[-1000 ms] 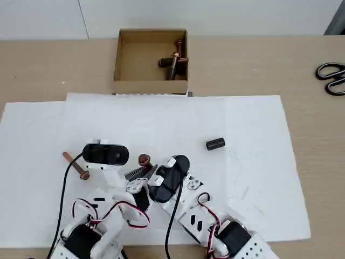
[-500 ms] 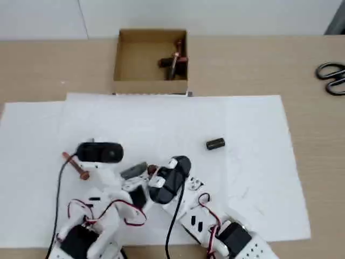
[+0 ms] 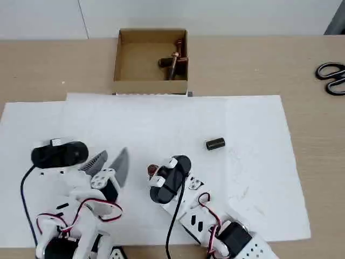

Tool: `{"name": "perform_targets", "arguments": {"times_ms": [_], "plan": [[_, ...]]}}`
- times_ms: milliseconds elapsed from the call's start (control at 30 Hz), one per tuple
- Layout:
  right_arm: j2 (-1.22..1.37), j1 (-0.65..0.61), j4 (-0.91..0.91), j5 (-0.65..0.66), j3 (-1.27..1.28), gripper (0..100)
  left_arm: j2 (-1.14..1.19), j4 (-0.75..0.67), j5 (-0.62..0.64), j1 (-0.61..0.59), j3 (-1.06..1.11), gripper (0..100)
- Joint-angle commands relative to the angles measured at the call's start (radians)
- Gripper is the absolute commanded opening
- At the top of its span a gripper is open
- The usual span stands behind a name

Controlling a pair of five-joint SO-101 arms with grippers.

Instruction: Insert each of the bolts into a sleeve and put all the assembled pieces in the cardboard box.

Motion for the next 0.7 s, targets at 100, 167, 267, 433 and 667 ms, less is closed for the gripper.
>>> {"name": "perform_targets", "arguments": {"times_ms": [100, 167, 267, 433, 667], "plan": [[-0.012, 0.045, -0.028, -0.005, -0.011, 0.4, -0.009, 0.0, -0.157, -0.153, 0.113, 0], [-0.012, 0.096, -0.027, -0.009, -0.011, 0.4, -0.009, -0.005, -0.235, -0.193, 0.17, 1], [-0.012, 0.193, -0.021, -0.055, -0.02, 0.4, -0.009, -0.075, -0.324, -0.239, 0.275, 1], [0.005, 0.332, 0.071, -0.226, -0.176, 0.4, -0.009, -0.213, -0.379, -0.27, 0.397, 1], [0.216, 0.383, 0.151, -0.269, -0.44, 0.3, -0.009, -0.238, -0.391, -0.264, 0.403, 1]]}}
